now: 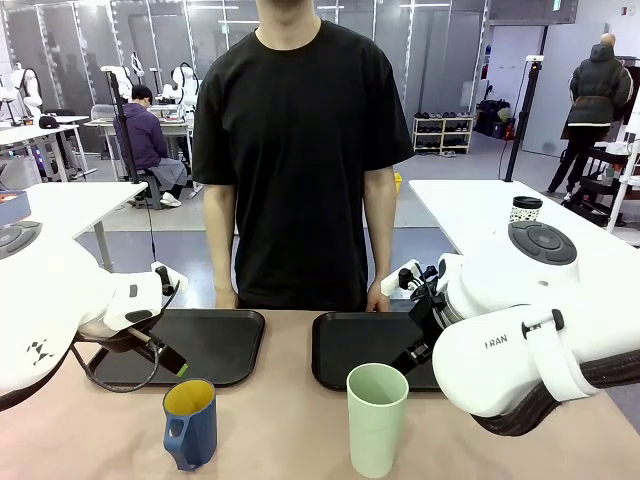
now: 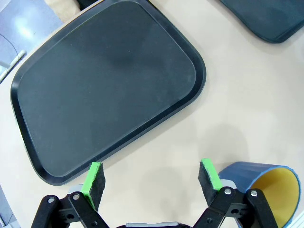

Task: Sort and store the cups by type.
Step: Pick up the Reusable plastic cup.

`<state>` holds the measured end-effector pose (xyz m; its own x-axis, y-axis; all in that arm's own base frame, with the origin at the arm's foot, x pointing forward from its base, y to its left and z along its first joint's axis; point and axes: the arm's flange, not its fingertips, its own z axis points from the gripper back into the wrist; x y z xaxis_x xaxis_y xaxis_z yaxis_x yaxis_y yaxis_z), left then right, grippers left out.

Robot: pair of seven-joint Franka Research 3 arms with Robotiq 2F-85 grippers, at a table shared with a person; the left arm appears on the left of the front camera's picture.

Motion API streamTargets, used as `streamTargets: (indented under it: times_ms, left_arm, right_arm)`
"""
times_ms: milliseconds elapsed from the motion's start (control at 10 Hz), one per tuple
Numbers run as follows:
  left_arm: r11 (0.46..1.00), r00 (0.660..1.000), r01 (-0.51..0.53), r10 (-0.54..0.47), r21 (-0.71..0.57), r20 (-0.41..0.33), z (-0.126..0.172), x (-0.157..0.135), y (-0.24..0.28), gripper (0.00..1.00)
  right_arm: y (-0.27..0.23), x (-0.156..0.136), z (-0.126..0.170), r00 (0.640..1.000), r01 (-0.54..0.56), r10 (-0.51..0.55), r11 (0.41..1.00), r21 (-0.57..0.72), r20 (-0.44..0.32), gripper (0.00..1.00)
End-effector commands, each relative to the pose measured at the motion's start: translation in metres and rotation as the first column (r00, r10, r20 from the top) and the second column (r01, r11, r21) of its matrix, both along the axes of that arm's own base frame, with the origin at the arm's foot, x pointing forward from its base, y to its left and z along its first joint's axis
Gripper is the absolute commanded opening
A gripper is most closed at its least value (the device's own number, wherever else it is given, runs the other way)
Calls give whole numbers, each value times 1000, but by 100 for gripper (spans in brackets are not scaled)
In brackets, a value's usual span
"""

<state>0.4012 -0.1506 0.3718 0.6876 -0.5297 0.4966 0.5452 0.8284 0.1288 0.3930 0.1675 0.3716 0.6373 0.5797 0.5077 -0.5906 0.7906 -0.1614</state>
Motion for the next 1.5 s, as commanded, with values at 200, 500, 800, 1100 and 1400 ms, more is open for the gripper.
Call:
streamTargets:
  times_ms: [200,500,800,1100,1400]
  left_arm:
    - [1000,1000,1,-1,12,16,11,4,-1,100]
    - [1000,994,-24,24,-1,102,63,7,-8,100]
    - [1000,972,13,-9,-15,236,127,-17,-16,100]
    - [1000,956,8,-8,3,292,147,-32,-16,100]
    - [999,951,42,-36,-13,306,157,-26,-15,100]
  right_arm:
    - [1,2,16,999,25,-24,999,-26,38,100]
    - [-2,5,88,982,90,-75,993,-77,171,100]
    - [-4,-17,159,943,143,-116,988,-65,312,100]
    - [-11,-32,174,928,200,-177,979,-36,328,100]
    - [-14,-30,187,935,148,-130,988,-31,330,100]
